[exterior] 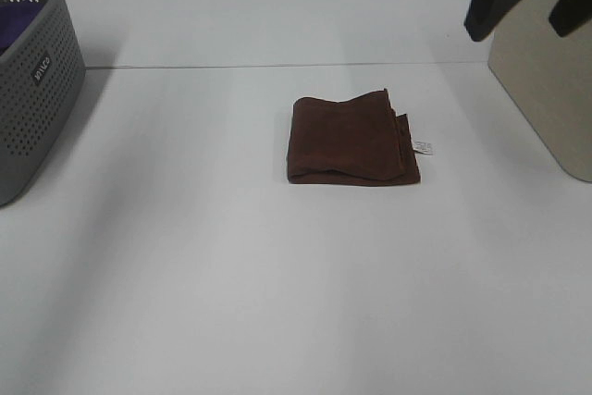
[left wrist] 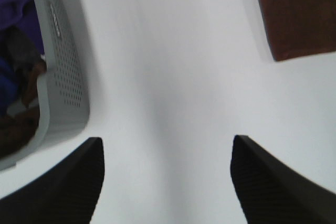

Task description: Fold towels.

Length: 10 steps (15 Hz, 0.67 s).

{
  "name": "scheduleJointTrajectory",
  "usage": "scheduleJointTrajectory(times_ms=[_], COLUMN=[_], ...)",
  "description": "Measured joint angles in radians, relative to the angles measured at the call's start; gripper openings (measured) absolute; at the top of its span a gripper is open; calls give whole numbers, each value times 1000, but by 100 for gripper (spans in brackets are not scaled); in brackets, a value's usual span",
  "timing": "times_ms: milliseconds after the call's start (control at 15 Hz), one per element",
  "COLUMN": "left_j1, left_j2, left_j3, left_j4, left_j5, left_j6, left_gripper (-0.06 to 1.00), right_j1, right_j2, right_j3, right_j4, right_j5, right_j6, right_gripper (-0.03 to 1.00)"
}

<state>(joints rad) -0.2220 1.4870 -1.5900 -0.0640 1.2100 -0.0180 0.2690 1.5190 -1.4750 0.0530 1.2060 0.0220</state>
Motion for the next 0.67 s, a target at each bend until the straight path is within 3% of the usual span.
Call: scheduleJointTrajectory(times_ms=[67,200,400,667], left_j1=[0,0,0,0], left_j2=[-190,-359,-629,-939], left_j3=[247,454,718,946], left_j4=[4,4,4,4], left_j5=[4,-4,-22,-101], left_j6=[0,0,1,40], left_gripper=[65,65,65,65], right_j1=[0,0,0,0], right_j2=[-158,-317,-546,-857], right_j3=[174,362,630,909], right_j4=[0,0,-2,-30], right_j5=[2,0,-29,-81], right_j6=[0,0,0,-3], right_gripper=[78,78,78,78])
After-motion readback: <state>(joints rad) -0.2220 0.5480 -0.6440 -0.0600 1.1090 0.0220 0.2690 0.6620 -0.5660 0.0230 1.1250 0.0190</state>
